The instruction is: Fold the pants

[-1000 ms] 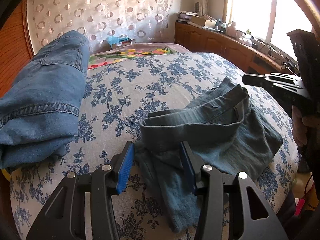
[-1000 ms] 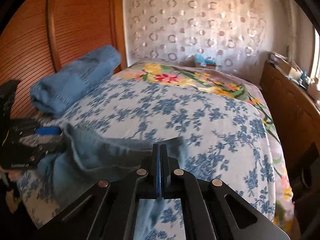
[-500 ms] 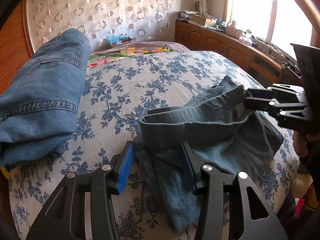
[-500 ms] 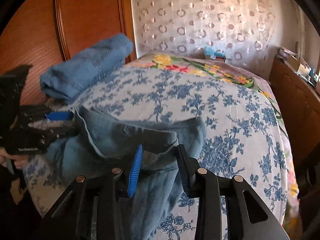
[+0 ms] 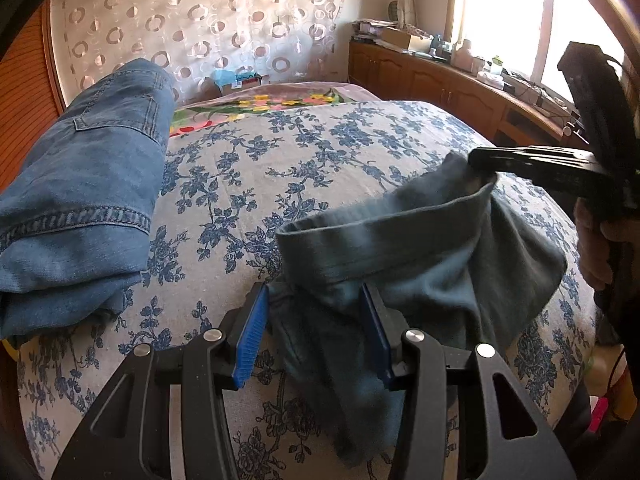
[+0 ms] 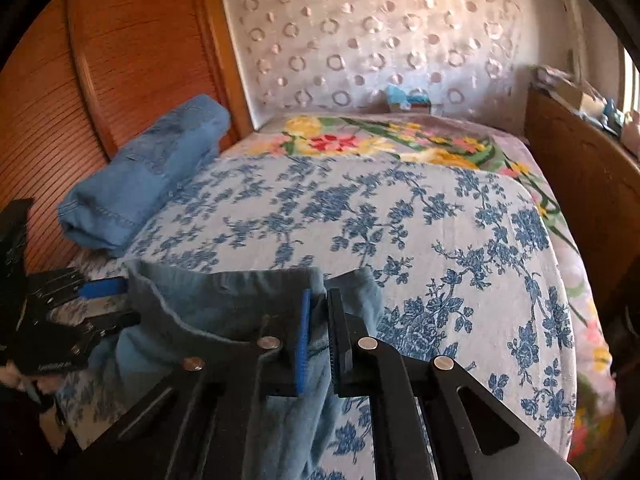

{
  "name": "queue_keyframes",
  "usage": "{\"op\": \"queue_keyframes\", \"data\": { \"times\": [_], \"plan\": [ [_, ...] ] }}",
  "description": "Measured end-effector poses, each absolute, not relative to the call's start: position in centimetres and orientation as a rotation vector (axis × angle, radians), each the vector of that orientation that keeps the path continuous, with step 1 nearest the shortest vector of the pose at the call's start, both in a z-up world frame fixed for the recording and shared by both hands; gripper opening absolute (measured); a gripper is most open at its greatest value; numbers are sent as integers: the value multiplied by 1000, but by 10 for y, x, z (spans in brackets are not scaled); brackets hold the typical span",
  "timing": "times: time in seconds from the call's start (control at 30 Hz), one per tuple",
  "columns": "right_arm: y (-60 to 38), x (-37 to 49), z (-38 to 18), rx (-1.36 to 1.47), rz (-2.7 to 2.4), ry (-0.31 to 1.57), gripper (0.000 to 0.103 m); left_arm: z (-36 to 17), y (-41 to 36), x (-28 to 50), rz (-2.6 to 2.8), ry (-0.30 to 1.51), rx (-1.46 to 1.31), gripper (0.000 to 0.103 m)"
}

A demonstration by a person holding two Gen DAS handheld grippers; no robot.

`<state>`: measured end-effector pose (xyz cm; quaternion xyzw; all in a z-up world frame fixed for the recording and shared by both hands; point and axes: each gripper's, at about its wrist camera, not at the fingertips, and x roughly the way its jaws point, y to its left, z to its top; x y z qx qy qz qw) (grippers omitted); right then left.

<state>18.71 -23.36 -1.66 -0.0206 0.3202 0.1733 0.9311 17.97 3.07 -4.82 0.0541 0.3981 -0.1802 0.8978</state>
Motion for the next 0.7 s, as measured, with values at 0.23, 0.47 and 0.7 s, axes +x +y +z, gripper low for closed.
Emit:
{"op": "queue_keyframes", "data": {
  "times": [0.23,0.47,0.7],
  "plan": [
    [-241,169,-10,1,357,617,39,-45,29,185,-403,813,82,62],
    [-235,151,-24,-102,427,666,41,-53,20,203,-395,831,125,62],
    [-222,163,-29,-192,408,670,39,-52,22,209,-394,813,108,20]
  ]
}}
